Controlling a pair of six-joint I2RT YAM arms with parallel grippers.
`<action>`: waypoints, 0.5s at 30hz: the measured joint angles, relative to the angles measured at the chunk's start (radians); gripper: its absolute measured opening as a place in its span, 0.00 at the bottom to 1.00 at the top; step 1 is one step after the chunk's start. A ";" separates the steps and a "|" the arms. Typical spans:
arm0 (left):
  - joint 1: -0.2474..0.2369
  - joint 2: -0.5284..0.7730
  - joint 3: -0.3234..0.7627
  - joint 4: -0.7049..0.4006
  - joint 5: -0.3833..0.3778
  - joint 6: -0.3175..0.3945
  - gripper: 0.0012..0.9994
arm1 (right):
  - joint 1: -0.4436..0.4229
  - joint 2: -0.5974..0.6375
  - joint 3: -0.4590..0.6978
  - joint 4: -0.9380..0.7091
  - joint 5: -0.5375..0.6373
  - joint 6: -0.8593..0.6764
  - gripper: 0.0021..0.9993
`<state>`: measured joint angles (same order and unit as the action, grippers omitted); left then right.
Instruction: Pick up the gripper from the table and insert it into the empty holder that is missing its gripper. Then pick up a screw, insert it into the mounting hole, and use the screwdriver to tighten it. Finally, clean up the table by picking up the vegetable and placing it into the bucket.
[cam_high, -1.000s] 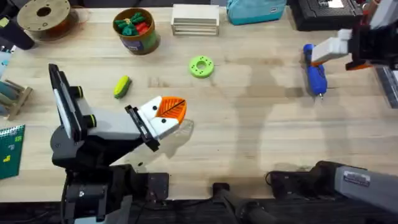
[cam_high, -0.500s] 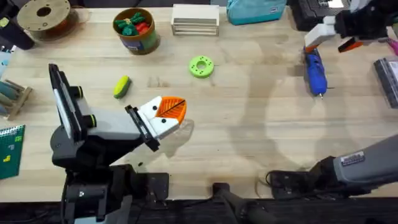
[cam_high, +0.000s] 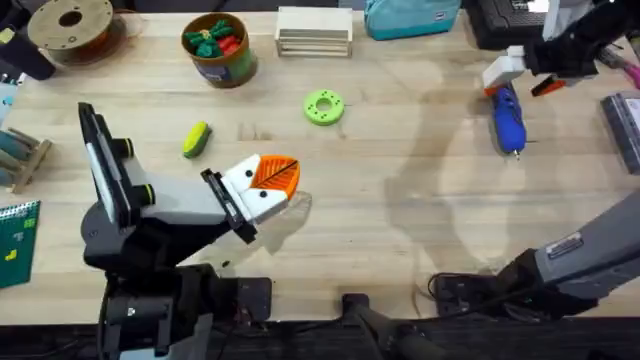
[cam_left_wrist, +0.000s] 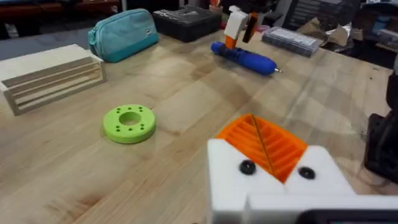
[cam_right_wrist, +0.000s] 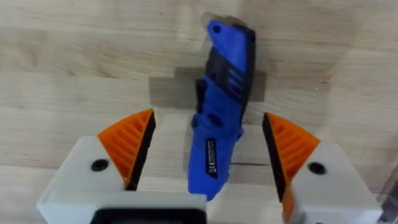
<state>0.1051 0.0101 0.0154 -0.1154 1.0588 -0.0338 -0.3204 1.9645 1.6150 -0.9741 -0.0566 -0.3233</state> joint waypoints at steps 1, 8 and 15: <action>0.000 0.000 0.000 0.000 0.000 0.000 0.00 | -0.006 0.005 0.000 0.000 0.000 0.000 0.99; 0.000 0.000 0.000 0.000 0.000 0.000 0.00 | -0.038 0.057 0.000 0.010 0.001 -0.003 0.99; 0.000 0.000 0.000 0.000 0.000 0.000 0.00 | -0.028 0.082 0.000 0.029 0.003 -0.003 0.99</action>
<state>0.1051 0.0101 0.0154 -0.1154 1.0588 -0.0338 -0.3487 2.0462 1.6150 -0.9451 -0.0533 -0.3265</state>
